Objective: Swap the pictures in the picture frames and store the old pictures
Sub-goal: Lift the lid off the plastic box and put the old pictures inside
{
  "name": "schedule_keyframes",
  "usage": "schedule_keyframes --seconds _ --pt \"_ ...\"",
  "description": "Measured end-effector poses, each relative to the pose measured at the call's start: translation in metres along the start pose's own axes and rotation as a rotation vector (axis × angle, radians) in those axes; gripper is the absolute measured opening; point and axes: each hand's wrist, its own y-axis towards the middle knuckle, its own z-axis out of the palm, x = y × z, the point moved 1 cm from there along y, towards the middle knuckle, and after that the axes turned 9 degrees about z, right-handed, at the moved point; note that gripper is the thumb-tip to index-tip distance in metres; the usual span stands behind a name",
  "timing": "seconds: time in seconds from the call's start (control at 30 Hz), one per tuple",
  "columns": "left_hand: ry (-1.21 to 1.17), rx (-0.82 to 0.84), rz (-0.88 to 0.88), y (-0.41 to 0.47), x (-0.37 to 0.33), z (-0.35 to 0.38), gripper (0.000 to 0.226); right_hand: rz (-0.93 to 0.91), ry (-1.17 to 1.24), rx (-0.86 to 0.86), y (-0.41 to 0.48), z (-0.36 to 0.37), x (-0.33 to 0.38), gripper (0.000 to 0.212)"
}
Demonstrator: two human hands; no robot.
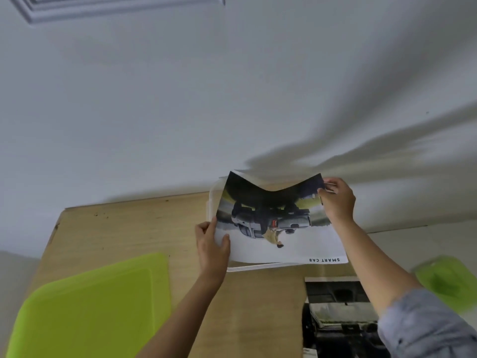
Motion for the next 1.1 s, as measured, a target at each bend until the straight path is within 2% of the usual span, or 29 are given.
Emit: schedule_keyframes --seconds 0.2,0.27,0.33,0.43,0.57,0.67,0.77,0.87,0.97,1.03,1.1 --pt "0.082 -0.046 0.036 -0.007 -0.002 0.012 0.059 -0.084 -0.062 0.108 0.010 0.012 -0.005 0.041" --pt "0.134 -0.099 0.109 -0.006 -0.003 0.016 0.057 -0.172 -0.149 0.093 0.008 0.009 -0.008 0.045" --pt "0.185 -0.080 0.223 -0.001 -0.006 0.021 0.050 -0.314 -0.224 0.090 -0.001 0.003 -0.012 0.045" --pt "0.289 0.197 0.341 0.012 -0.011 0.034 0.045 -0.409 -0.319 0.244 -0.023 0.002 -0.024 0.046" --pt "0.657 0.540 0.309 0.029 0.000 0.050 0.065 -0.364 -0.714 0.475 -0.031 0.014 -0.048 0.065" --pt "0.754 0.681 0.244 0.034 0.011 0.057 0.076 -0.293 -0.896 0.513 -0.027 0.021 -0.056 0.075" --pt "0.738 0.712 0.230 0.034 0.019 0.060 0.079 -0.297 -0.990 0.486 -0.025 0.029 -0.063 0.079" --pt "0.698 0.717 0.223 0.036 0.022 0.060 0.080 -0.292 -0.987 0.454 -0.024 0.032 -0.065 0.079" --pt "0.707 0.737 0.218 0.038 0.018 0.061 0.080 -0.247 -0.934 0.519 -0.024 0.028 -0.059 0.078" --pt "0.718 0.749 0.206 0.040 0.010 0.060 0.079 -0.184 -0.767 0.576 -0.025 0.019 -0.049 0.075" --pt "0.674 0.735 0.211 0.039 -0.004 0.058 0.075 -0.141 -0.605 0.561 -0.029 0.002 -0.038 0.069"
